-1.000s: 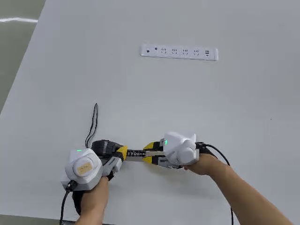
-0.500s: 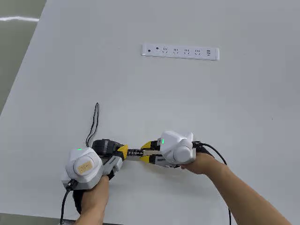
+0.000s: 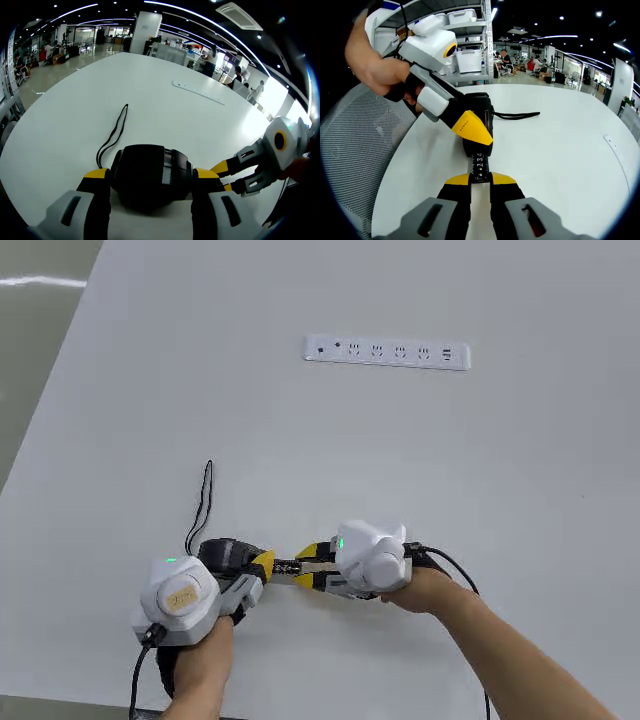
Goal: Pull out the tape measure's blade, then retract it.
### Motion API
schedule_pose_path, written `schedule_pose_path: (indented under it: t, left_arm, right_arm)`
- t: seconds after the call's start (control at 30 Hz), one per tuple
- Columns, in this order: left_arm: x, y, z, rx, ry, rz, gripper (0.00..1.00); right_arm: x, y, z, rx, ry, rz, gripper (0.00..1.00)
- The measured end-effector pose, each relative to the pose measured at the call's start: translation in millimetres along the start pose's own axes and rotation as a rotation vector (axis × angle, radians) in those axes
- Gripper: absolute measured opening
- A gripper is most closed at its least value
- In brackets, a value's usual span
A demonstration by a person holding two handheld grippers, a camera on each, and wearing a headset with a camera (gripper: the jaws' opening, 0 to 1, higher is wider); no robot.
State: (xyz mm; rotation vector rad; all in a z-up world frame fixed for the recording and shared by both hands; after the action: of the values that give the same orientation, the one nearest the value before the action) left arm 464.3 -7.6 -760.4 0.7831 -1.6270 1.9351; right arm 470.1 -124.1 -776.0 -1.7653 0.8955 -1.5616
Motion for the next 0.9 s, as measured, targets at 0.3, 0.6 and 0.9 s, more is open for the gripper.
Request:
schedule_pose_path:
  t: [0.3, 0.6, 0.9]
  left_arm:
    - [0.1, -0.1, 0.2, 0.000, 0.001, -0.001, 0.62]
    - [-0.3, -0.1, -0.3, 0.002, 0.001, 0.000, 0.62]
    - [-0.3, -0.3, -0.3, -0.002, -0.002, 0.003, 0.62]
  right_arm:
    - [-5.2, -3.1, 0.4, 0.000, -0.004, 0.001, 0.12]
    - [-12.7, -7.5, 1.4, 0.002, -0.006, 0.002, 0.12]
    - [-19.7, -9.9, 2.4, 0.000, -0.008, 0.000, 0.12]
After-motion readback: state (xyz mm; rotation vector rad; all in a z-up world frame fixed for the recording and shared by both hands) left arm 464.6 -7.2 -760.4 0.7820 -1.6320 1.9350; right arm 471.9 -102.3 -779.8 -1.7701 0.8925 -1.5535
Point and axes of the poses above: the centre of the closed fingertips' face, and the gripper's own axes: x roughly backward along the fingers, z roughly to its right, y roughly out of its underside, the point moved 4 cm from there along x, roughly backward along the fingers, and after that the axes turned 8 degrees about -y, right-handed, at the moved point
